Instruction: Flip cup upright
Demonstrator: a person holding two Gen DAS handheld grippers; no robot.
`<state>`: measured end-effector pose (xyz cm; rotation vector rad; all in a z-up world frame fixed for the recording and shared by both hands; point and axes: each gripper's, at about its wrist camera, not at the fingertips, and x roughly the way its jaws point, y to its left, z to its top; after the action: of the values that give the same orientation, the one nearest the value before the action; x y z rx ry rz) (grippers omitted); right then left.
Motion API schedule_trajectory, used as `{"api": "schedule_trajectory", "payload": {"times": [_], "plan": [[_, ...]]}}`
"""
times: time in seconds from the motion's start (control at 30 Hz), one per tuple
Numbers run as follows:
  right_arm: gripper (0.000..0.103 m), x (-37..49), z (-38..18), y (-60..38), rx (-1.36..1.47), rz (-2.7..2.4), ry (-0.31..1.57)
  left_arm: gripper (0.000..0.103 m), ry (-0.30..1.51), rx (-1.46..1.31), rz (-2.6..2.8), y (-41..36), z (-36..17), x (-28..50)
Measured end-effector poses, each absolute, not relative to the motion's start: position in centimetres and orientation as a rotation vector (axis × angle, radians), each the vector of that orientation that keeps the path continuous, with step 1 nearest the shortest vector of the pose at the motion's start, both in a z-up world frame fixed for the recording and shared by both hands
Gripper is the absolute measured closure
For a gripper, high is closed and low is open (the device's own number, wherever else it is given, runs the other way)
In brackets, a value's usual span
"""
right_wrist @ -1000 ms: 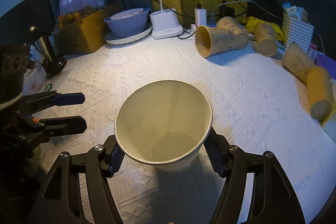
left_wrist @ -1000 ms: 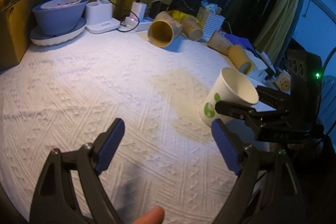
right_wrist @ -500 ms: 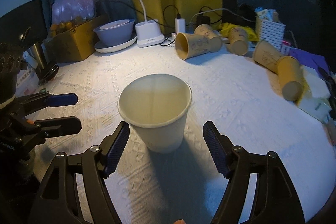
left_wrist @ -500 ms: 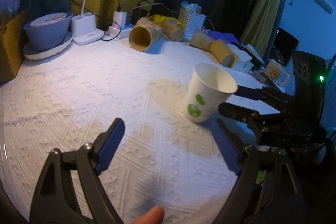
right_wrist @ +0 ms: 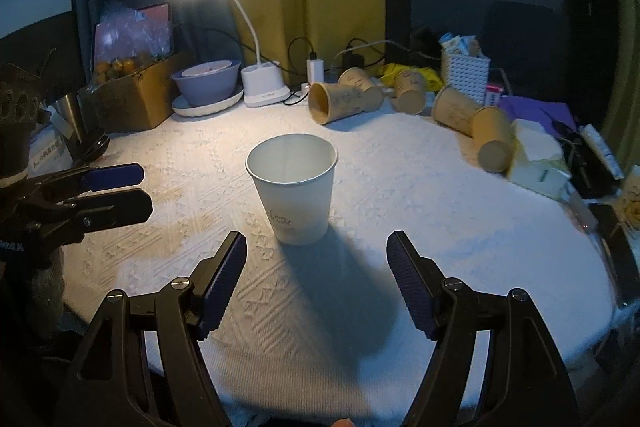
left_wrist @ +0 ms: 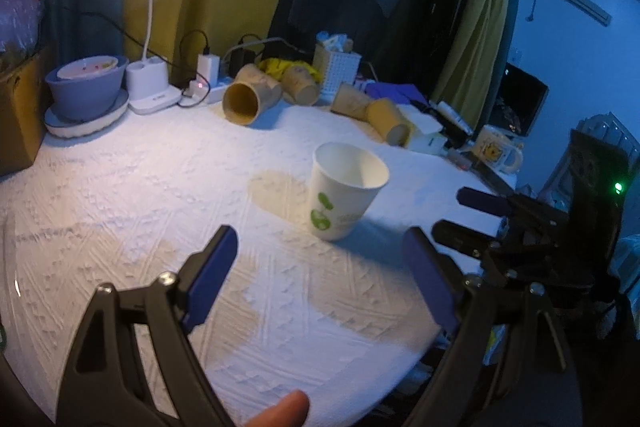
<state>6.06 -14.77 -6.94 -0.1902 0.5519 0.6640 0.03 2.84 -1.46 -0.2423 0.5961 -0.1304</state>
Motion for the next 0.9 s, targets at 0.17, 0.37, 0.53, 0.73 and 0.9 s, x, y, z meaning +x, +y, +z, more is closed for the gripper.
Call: {"api": "schedule_trajectory", "payload": {"times": [0.17, 0.37, 0.53, 0.73, 0.9], "plan": [[0.027, 3.9, -4.9, -16.0, -0.180, 0.608, 0.491, 0.017, 0.557, -0.198, -0.103, 1.6, 0.0, -0.7], [0.027, 2.1, -2.7, -17.2, -0.172, 0.577, 0.429, 0.017, 0.461, -0.141, -0.081, 0.4, 2.2, -2.1], [0.027, 1.2, -0.9, -17.5, -0.177, 0.561, 0.383, 0.017, 0.381, -0.133, -0.089, 0.4, 4.4, -3.1], [0.027, -0.1, 1.0, -17.8, -0.183, 0.547, 0.325, 0.016, 0.330, -0.108, -0.095, 0.1, 6.2, -3.9], [0.027, -0.6, 2.2, -18.3, -0.166, 0.519, 0.285, 0.015, 0.278, -0.082, -0.081, 0.0, 7.8, -4.6]]}}
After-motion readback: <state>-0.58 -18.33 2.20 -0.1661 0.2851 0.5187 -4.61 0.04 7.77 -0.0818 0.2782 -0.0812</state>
